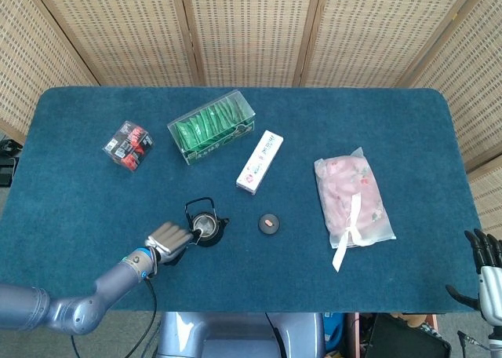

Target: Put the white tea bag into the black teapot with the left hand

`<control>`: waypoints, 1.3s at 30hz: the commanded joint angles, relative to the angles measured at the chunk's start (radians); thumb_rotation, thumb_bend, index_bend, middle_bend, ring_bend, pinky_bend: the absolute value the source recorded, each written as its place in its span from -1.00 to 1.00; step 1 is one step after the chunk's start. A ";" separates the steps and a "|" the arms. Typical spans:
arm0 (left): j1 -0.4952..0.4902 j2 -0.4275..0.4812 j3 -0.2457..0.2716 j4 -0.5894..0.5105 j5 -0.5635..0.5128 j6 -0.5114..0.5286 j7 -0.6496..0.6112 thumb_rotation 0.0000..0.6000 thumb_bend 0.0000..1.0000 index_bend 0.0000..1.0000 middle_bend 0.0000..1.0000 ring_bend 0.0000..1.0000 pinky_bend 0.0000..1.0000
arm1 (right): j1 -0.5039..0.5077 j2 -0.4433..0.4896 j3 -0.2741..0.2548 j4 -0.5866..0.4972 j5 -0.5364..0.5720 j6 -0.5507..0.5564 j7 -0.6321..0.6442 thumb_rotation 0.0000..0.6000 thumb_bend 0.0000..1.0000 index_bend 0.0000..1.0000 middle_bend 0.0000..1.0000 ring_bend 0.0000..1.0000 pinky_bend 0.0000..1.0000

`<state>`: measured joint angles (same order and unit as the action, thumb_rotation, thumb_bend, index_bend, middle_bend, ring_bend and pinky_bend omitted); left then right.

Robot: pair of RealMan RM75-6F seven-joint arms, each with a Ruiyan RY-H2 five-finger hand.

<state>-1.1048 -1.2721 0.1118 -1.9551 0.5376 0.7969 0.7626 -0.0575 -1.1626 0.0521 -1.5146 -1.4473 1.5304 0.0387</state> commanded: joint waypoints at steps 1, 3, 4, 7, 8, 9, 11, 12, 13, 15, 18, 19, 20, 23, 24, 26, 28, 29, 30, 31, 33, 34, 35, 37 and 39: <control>0.019 0.008 -0.020 -0.011 0.047 0.029 -0.043 1.00 0.63 -0.92 0.88 0.77 0.46 | -0.001 0.000 0.000 0.000 0.000 0.000 -0.001 1.00 -0.66 -0.85 -0.75 -0.94 -0.84; 0.029 0.014 -0.028 -0.019 0.068 0.041 -0.059 1.00 0.63 -0.93 0.88 0.77 0.46 | -0.001 0.001 0.000 -0.001 0.001 0.000 -0.001 1.00 -0.66 -0.85 -0.75 -0.94 -0.84; 0.039 0.022 -0.032 -0.029 0.093 0.054 -0.071 1.00 0.63 -0.93 0.88 0.77 0.46 | -0.001 0.001 0.000 -0.001 0.001 0.000 -0.001 1.00 -0.66 -0.85 -0.75 -0.94 -0.84; 0.056 0.042 -0.028 -0.050 0.144 0.067 -0.088 1.00 0.63 -0.93 0.88 0.77 0.46 | -0.001 0.001 0.000 -0.002 0.000 0.001 -0.001 1.00 -0.66 -0.85 -0.75 -0.94 -0.84; 0.064 0.052 -0.024 -0.060 0.167 0.071 -0.096 1.00 0.63 -0.93 0.88 0.77 0.46 | -0.001 0.001 0.000 -0.002 0.000 0.001 -0.001 1.00 -0.66 -0.85 -0.75 -0.94 -0.84; 0.071 0.059 -0.019 -0.067 0.186 0.072 -0.102 1.00 0.63 -0.93 0.88 0.77 0.46 | -0.001 0.000 0.000 -0.001 0.000 0.000 -0.001 1.00 -0.66 -0.85 -0.75 -0.94 -0.84; 0.079 0.068 -0.010 -0.072 0.210 0.069 -0.112 1.00 0.63 -0.93 0.88 0.77 0.46 | -0.001 0.000 0.000 -0.001 0.001 0.000 -0.001 1.00 -0.66 -0.85 -0.75 -0.94 -0.84; 0.082 0.073 -0.004 -0.076 0.221 0.064 -0.116 1.00 0.63 -0.93 0.88 0.77 0.46 | -0.001 0.000 0.000 -0.001 0.001 -0.001 -0.001 1.00 -0.66 -0.85 -0.75 -0.94 -0.84; 0.083 0.076 0.000 -0.078 0.227 0.060 -0.120 1.00 0.63 -0.93 0.87 0.77 0.46 | -0.001 0.001 0.000 -0.001 0.001 -0.001 0.000 1.00 -0.66 -0.85 -0.75 -0.94 -0.84; 0.087 0.080 0.008 -0.080 0.241 0.056 -0.124 1.00 0.63 -0.93 0.87 0.77 0.46 | -0.001 0.001 0.000 -0.001 0.000 0.000 0.000 1.00 -0.66 -0.85 -0.75 -0.94 -0.84; 0.095 0.084 0.016 -0.085 0.254 0.063 -0.130 1.00 0.63 -0.93 0.86 0.77 0.46 | -0.003 0.002 0.000 -0.001 0.000 0.002 0.000 1.00 -0.66 -0.85 -0.75 -0.94 -0.84; 0.106 0.085 0.015 -0.089 0.270 0.081 -0.137 1.00 0.63 -0.93 0.86 0.77 0.46 | -0.003 0.002 0.000 -0.001 -0.001 0.003 0.000 1.00 -0.66 -0.85 -0.75 -0.94 -0.84; 0.122 0.085 0.014 -0.091 0.295 0.105 -0.146 1.00 0.63 -0.93 0.84 0.77 0.46 | -0.004 0.003 0.000 -0.002 -0.001 0.005 0.000 1.00 -0.66 -0.85 -0.75 -0.94 -0.84; 0.173 0.085 0.013 -0.094 0.366 0.176 -0.175 1.00 0.63 -0.93 0.75 0.71 0.45 | -0.006 0.004 0.001 -0.003 -0.002 0.009 0.000 1.00 -0.66 -0.85 -0.75 -0.94 -0.84; 0.191 0.084 0.014 -0.093 0.390 0.200 -0.185 1.00 0.63 -0.94 0.72 0.68 0.43 | -0.006 0.005 0.001 -0.003 -0.002 0.010 -0.001 1.00 -0.66 -0.85 -0.75 -0.95 -0.84; 0.225 0.083 0.016 -0.091 0.431 0.247 -0.202 1.00 0.63 -0.95 0.64 0.61 0.38 | -0.006 0.006 0.002 -0.004 -0.003 0.011 -0.002 1.00 -0.66 -0.85 -0.75 -0.94 -0.84; 0.255 0.081 0.018 -0.088 0.460 0.287 -0.215 1.00 0.63 -0.96 0.51 0.49 0.31 | -0.005 0.007 0.003 -0.004 -0.004 0.011 -0.002 1.00 -0.66 -0.85 -0.75 -0.94 -0.84; 0.271 0.079 0.019 -0.087 0.473 0.308 -0.222 1.00 0.63 -0.96 0.46 0.44 0.29 | -0.004 0.008 0.003 -0.005 -0.005 0.011 -0.003 1.00 -0.66 -0.85 -0.75 -0.94 -0.84; 0.294 0.075 0.019 -0.084 0.492 0.339 -0.233 1.00 0.63 -0.96 0.38 0.37 0.26 | -0.003 0.008 0.004 -0.006 -0.006 0.012 -0.004 1.00 -0.66 -0.85 -0.75 -0.94 -0.84; 0.317 0.071 0.020 -0.079 0.513 0.370 -0.245 1.00 0.63 -0.96 0.33 0.33 0.23 | -0.002 0.009 0.005 -0.006 -0.008 0.011 -0.005 1.00 -0.66 -0.85 -0.75 -0.94 -0.84; 0.369 0.061 0.021 -0.065 0.562 0.442 -0.271 1.00 0.59 -0.96 0.18 0.19 0.11 | 0.002 0.009 0.005 -0.007 -0.012 0.010 -0.007 1.00 -0.66 -0.85 -0.75 -0.94 -0.84; 0.394 0.056 0.024 -0.055 0.589 0.476 -0.280 1.00 0.56 -0.96 0.12 0.13 0.06 | 0.004 0.010 0.006 -0.008 -0.015 0.009 -0.009 1.00 -0.66 -0.85 -0.75 -0.94 -0.84; 0.411 0.053 0.027 -0.049 0.606 0.498 -0.284 1.00 0.50 -0.96 0.04 0.04 -0.03 | 0.005 0.010 0.006 -0.008 -0.016 0.009 -0.009 1.00 -0.66 -0.85 -0.75 -0.94 -0.84; 0.460 0.043 0.033 -0.030 0.652 0.563 -0.299 1.00 0.40 -0.96 -0.12 -0.13 -0.18 | 0.010 0.011 0.007 -0.009 -0.024 0.009 -0.011 1.00 -0.66 -0.85 -0.75 -0.94 -0.84; 0.514 0.031 0.043 -0.006 0.701 0.630 -0.322 1.00 0.27 -0.96 -0.34 -0.35 -0.36 | 0.014 0.011 0.006 -0.010 -0.032 0.009 -0.013 1.00 -0.66 -0.85 -0.75 -0.94 -0.84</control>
<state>-0.6657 -1.2202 0.1411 -1.9980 1.1771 1.3425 0.4786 -0.0451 -1.1514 0.0586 -1.5244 -1.4772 1.5395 0.0267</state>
